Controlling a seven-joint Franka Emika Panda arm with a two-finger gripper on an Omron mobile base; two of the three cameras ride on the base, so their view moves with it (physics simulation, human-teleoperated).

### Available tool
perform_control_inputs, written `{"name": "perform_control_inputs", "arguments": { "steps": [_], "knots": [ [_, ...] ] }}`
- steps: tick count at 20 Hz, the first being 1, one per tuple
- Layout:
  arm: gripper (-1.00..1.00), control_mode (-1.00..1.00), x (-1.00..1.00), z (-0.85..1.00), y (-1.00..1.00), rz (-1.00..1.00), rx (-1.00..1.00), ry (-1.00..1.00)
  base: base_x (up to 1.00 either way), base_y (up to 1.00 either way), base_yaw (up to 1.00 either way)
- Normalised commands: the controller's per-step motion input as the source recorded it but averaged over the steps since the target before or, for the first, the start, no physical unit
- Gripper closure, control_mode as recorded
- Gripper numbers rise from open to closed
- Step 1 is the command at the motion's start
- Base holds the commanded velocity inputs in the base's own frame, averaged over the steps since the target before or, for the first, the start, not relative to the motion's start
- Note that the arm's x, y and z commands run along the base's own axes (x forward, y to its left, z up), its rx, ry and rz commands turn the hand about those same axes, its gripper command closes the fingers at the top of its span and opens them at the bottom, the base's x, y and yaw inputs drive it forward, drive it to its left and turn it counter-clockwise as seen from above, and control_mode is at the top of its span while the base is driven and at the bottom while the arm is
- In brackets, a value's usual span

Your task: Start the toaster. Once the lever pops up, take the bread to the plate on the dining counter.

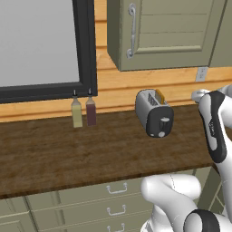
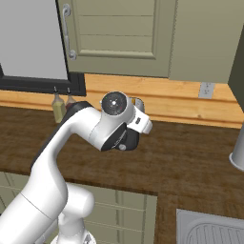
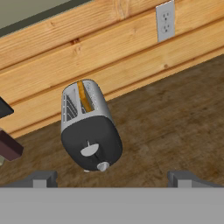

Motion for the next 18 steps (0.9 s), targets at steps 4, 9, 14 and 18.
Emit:
{"name": "perform_control_inputs", "arguments": {
  "steps": [4, 9, 14, 18],
  "knots": [
    [-1.0, -1.0, 0.0, 0.0, 0.0, 0.0, 0.0, 0.0, 0.0, 0.0, 0.0],
    [-1.0, -1.0, 0.0, 0.0, 0.0, 0.0, 0.0, 0.0, 0.0, 0.0, 0.0],
    [-1.0, -1.0, 0.0, 0.0, 0.0, 0.0, 0.0, 0.0, 0.0, 0.0, 0.0],
    [-1.0, -1.0, 0.0, 0.0, 0.0, 0.0, 0.0, 0.0, 0.0, 0.0, 0.0]
  ]
}}
